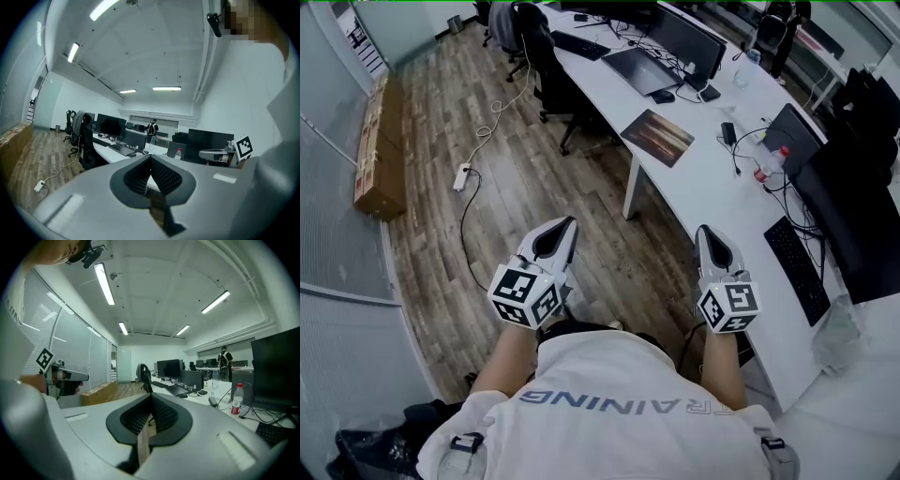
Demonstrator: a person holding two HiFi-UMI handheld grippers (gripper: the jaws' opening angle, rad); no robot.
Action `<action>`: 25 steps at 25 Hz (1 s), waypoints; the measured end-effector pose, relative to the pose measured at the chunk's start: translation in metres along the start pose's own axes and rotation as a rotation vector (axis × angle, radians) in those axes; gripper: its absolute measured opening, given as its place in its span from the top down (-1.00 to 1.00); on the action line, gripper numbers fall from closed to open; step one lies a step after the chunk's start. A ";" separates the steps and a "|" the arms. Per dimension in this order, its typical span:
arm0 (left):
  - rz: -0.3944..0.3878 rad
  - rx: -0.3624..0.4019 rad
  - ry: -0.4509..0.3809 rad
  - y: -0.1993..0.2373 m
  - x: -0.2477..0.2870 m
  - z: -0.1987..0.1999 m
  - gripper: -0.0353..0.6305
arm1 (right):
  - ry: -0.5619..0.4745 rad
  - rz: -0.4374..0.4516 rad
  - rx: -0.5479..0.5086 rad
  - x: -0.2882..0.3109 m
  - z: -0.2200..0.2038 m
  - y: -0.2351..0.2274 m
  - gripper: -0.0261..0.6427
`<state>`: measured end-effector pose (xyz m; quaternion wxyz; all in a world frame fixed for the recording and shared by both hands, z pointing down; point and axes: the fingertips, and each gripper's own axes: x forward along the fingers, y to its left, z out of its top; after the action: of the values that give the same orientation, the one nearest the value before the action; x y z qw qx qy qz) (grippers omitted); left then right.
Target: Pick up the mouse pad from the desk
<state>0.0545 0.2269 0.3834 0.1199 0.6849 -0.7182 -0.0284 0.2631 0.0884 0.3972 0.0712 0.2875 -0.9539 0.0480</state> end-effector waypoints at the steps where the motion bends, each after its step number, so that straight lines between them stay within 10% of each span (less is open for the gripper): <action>1: 0.001 -0.001 0.000 0.001 0.000 -0.001 0.89 | 0.003 0.000 0.000 0.001 -0.001 0.000 0.89; 25: -0.096 -0.029 0.036 0.126 0.050 0.026 0.89 | -0.006 -0.069 0.022 0.123 0.026 0.047 0.88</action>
<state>-0.0759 0.1818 0.3908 0.1410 0.7171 -0.6818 -0.0321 0.1329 0.0573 0.3890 0.0670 0.3211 -0.9431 0.0551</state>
